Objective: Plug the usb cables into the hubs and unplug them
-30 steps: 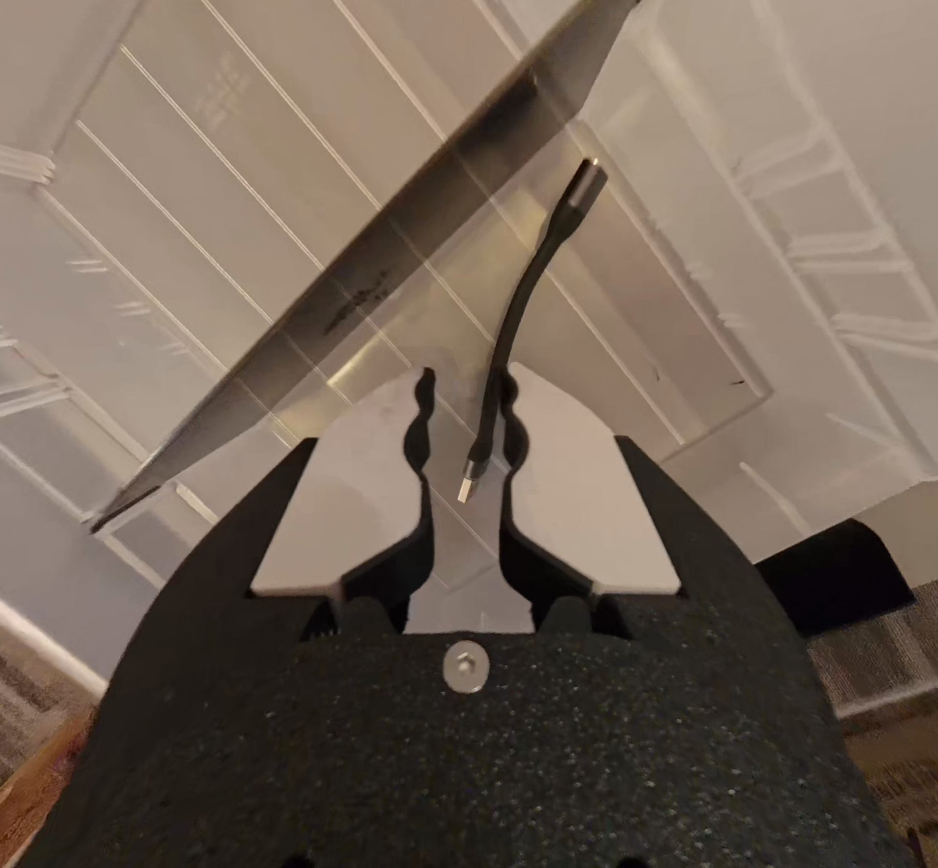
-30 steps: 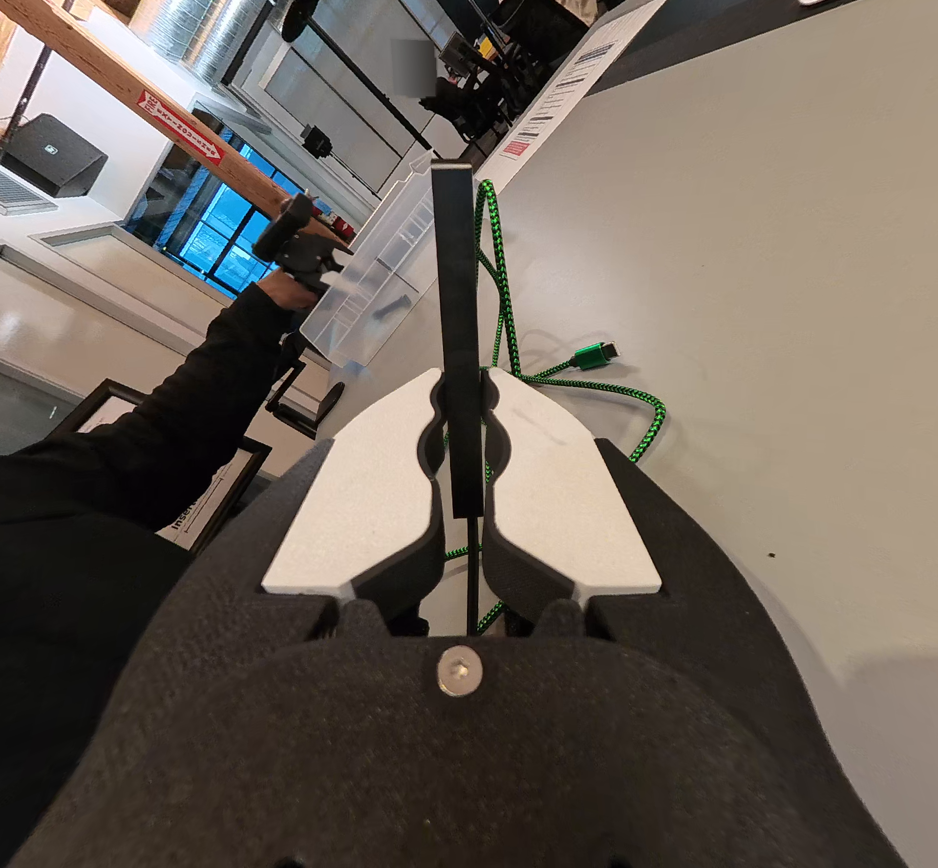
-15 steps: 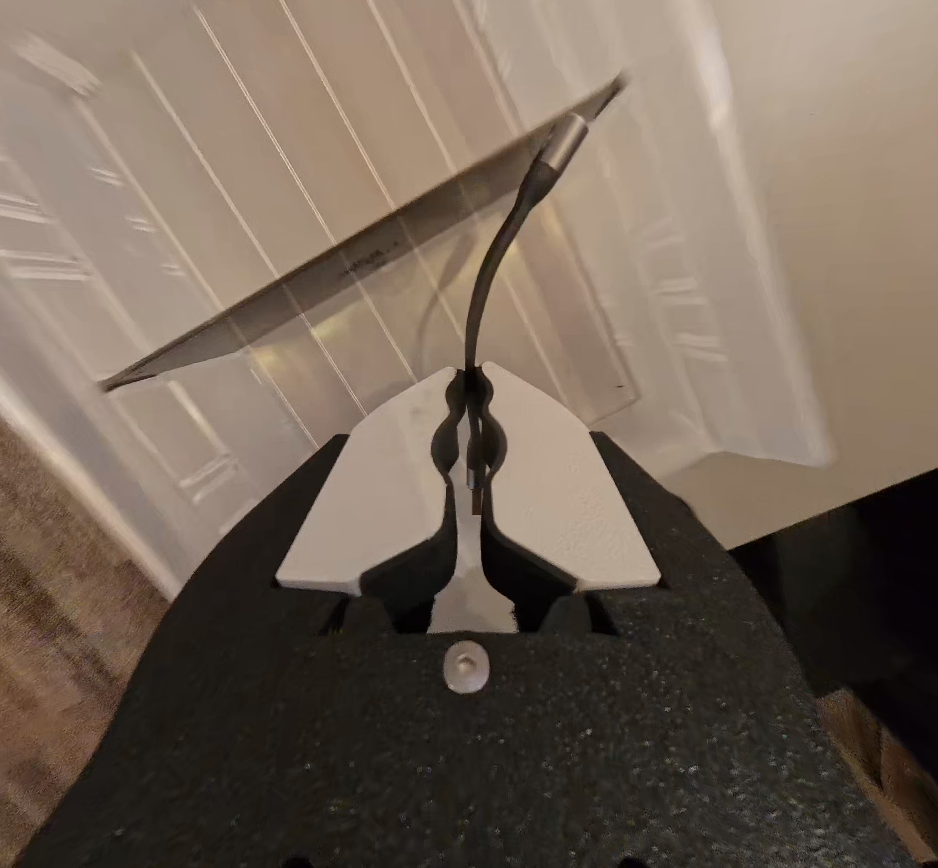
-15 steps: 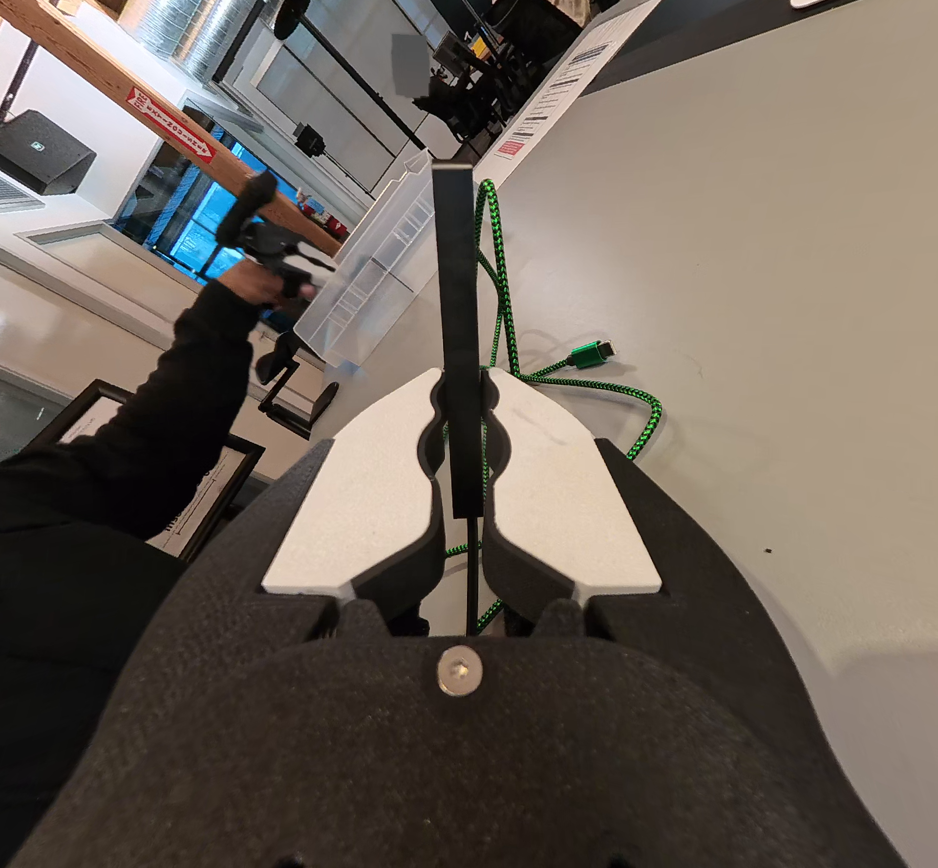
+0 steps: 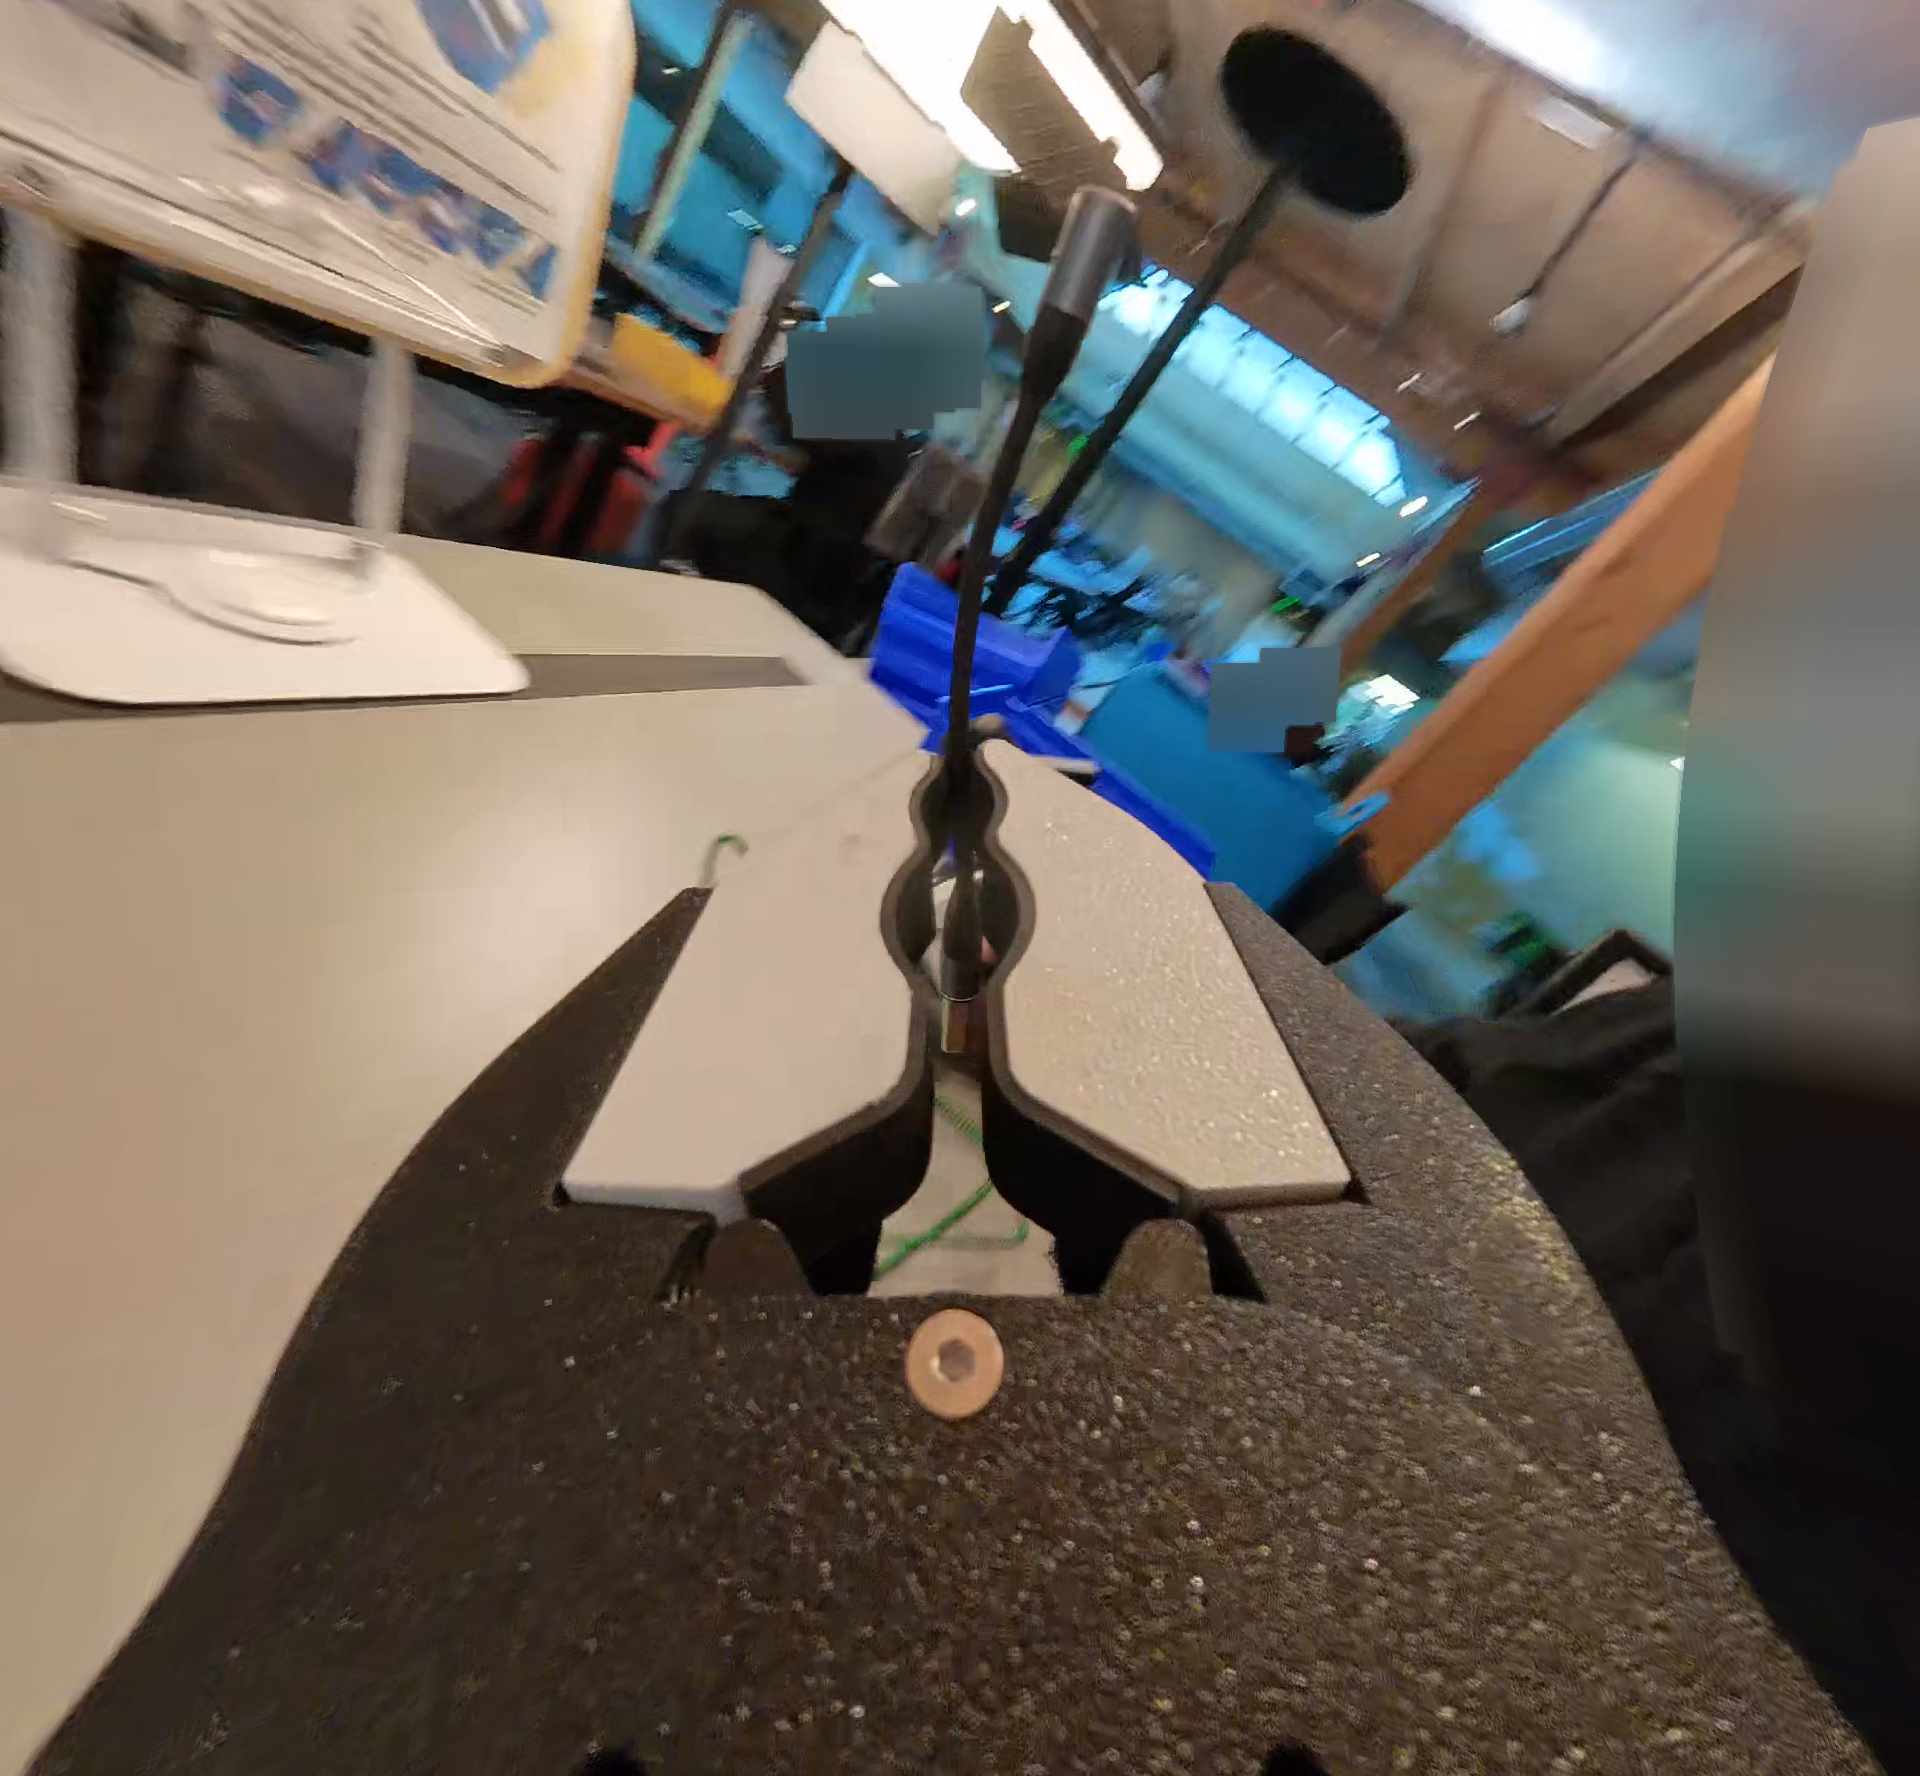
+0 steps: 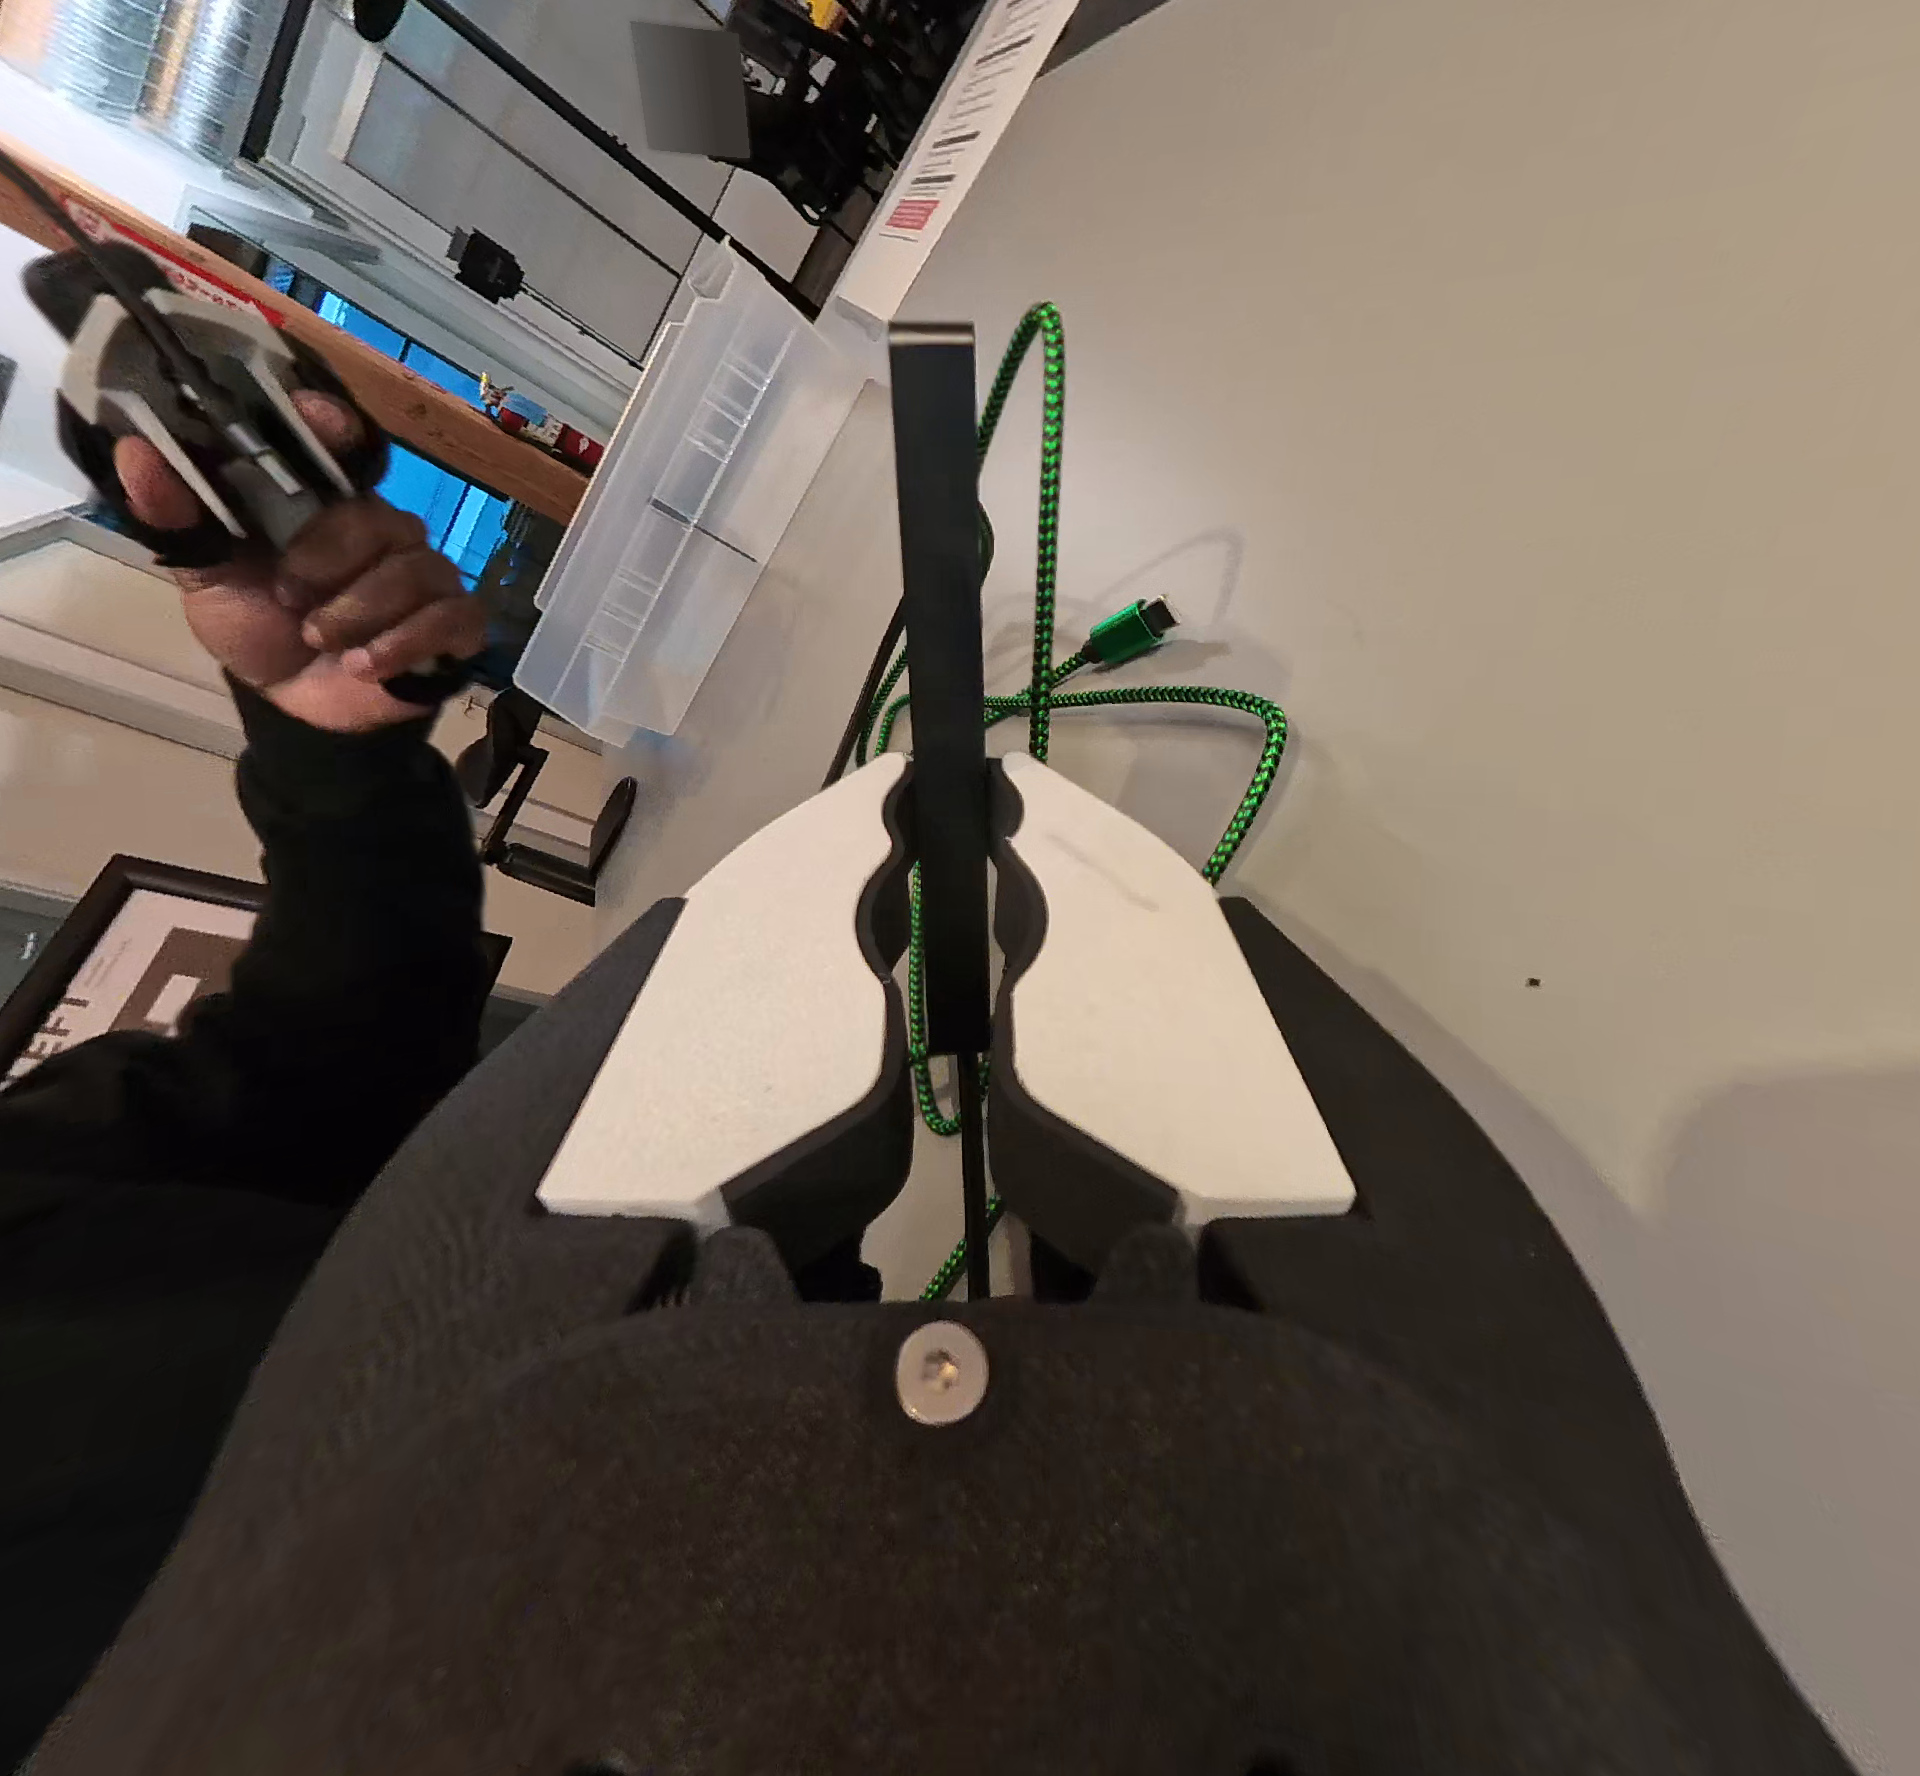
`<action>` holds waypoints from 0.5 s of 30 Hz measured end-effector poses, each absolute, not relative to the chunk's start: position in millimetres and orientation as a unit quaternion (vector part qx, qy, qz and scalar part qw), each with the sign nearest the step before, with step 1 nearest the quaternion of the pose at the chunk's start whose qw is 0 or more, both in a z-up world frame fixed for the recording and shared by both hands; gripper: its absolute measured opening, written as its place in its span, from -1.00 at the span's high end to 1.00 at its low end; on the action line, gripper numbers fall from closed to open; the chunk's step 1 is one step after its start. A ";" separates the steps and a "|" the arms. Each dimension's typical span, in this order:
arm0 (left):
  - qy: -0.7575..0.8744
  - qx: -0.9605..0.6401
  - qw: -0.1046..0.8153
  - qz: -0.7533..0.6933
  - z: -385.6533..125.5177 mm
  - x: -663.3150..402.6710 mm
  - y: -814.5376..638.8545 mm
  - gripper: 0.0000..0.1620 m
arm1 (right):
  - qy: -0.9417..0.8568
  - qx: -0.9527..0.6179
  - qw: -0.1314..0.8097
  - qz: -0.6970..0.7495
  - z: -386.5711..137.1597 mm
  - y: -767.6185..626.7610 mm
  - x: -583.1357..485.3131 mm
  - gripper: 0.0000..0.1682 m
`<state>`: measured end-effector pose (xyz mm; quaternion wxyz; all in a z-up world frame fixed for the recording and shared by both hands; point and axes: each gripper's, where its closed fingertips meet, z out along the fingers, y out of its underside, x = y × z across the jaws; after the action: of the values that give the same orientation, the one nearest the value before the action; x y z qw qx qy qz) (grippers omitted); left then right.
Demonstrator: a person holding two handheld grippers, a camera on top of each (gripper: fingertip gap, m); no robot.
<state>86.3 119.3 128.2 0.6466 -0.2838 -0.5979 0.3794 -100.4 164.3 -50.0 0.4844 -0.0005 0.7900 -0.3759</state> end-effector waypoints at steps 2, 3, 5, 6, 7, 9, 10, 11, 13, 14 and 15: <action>-0.580 -0.260 0.693 0.340 107.2 40.7 122.8 0.97 | 0.781 0.004 0.502 -0.371 -48.0 166.3 -98.9 0.88; -0.572 -0.249 0.714 0.319 97.3 20.0 125.7 0.96 | 0.772 0.006 0.516 -0.371 -44.5 167.2 -98.7 0.88; -0.558 -0.222 0.749 0.279 80.3 -14.4 130.6 0.97 | 0.759 0.020 0.538 -0.367 -40.9 167.1 -101.9 0.89; -0.554 -0.211 0.761 0.263 72.5 -28.2 132.7 0.97 | 0.759 0.032 0.541 -0.361 -42.0 166.2 -104.6 0.89; -0.556 -0.202 0.766 0.252 63.7 -39.9 133.7 0.97 | 0.758 0.047 0.546 -0.356 -43.3 164.9 -107.4 0.88; -0.569 -0.191 0.760 0.248 45.1 -55.9 132.8 0.97 | 0.747 0.070 0.561 -0.350 -42.4 162.4 -110.0 0.88; -0.579 -0.188 0.752 0.255 36.0 -60.2 130.4 0.97 | 0.745 0.079 0.565 -0.345 -43.2 161.3 -110.0 0.88; -0.588 -0.184 0.743 0.263 28.0 -62.2 126.8 0.96 | 0.746 0.083 0.565 -0.342 -44.6 160.3 -110.1 0.88; -0.602 -0.166 0.733 0.271 16.6 -61.5 118.8 0.96 | 0.753 0.087 0.559 -0.337 -48.2 158.5 -109.8 0.88; -0.603 -0.158 0.735 0.266 14.7 -60.0 117.2 0.96 | 0.763 0.086 0.549 -0.331 -52.2 158.2 -109.3 0.88; -0.601 -0.156 0.738 0.263 14.8 -58.1 116.7 0.96 | 0.772 0.079 0.538 -0.327 -55.6 158.4 -108.0 0.88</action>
<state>-58.1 116.7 14.8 0.7383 -0.1556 -0.6011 0.2632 -108.0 158.4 -55.6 0.5384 0.0795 0.7724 -0.3273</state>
